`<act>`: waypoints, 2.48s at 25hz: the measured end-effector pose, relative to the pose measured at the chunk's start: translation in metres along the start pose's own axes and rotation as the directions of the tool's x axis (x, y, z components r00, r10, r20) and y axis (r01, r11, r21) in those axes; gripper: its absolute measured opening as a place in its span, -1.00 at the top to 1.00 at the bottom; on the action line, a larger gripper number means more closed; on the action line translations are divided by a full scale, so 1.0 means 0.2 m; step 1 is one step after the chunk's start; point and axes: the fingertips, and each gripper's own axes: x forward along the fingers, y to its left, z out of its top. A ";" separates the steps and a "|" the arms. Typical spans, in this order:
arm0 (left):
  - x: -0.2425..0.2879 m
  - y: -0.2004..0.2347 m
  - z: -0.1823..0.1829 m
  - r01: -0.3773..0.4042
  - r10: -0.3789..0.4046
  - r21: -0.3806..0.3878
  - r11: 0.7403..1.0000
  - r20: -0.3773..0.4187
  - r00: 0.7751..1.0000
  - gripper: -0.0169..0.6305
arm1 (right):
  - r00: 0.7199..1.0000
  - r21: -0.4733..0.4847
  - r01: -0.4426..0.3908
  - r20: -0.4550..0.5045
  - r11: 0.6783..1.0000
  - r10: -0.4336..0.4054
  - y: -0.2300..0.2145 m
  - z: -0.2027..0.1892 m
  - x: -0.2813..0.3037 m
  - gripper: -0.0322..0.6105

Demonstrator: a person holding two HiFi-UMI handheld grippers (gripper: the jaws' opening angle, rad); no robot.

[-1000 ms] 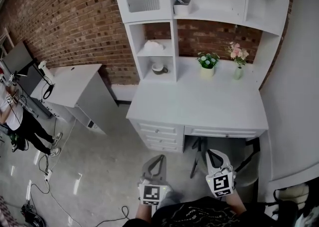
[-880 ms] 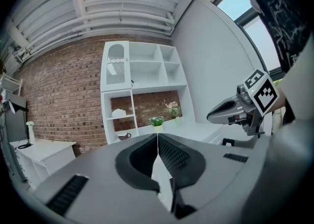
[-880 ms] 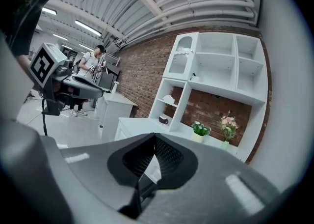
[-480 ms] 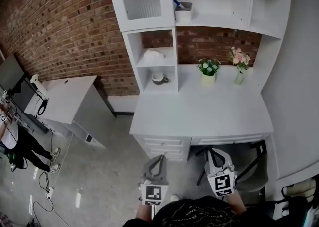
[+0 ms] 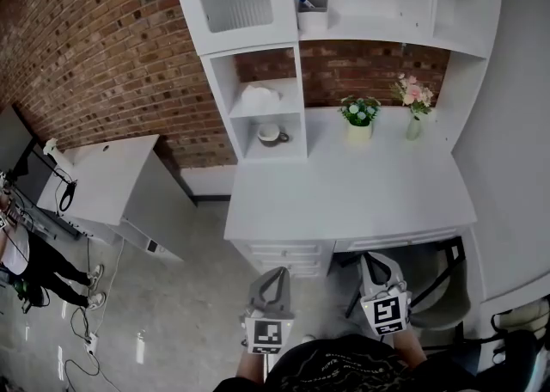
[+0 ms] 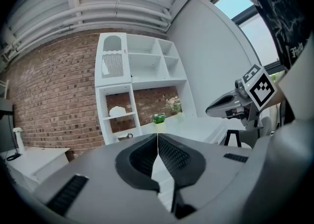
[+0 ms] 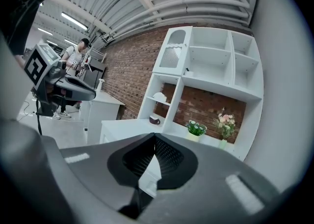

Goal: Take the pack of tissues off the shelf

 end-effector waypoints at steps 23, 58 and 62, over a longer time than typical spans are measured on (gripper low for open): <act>0.48 0.26 0.06 -0.117 0.117 -0.093 0.989 0.001 0.993 0.92 | 0.991 -0.026 -0.135 0.022 0.991 0.135 -0.21 0.09 0.55 0.89; 1.07 0.66 0.00 -0.177 0.172 -0.098 0.979 -0.057 0.983 0.92 | 0.955 0.102 -0.295 0.047 0.950 0.292 -0.32 0.14 1.35 0.89; 1.13 0.77 0.00 -0.156 0.153 -0.091 0.983 -0.047 0.987 0.92 | 0.963 0.112 -0.269 0.057 0.957 0.264 -0.32 0.21 1.45 0.89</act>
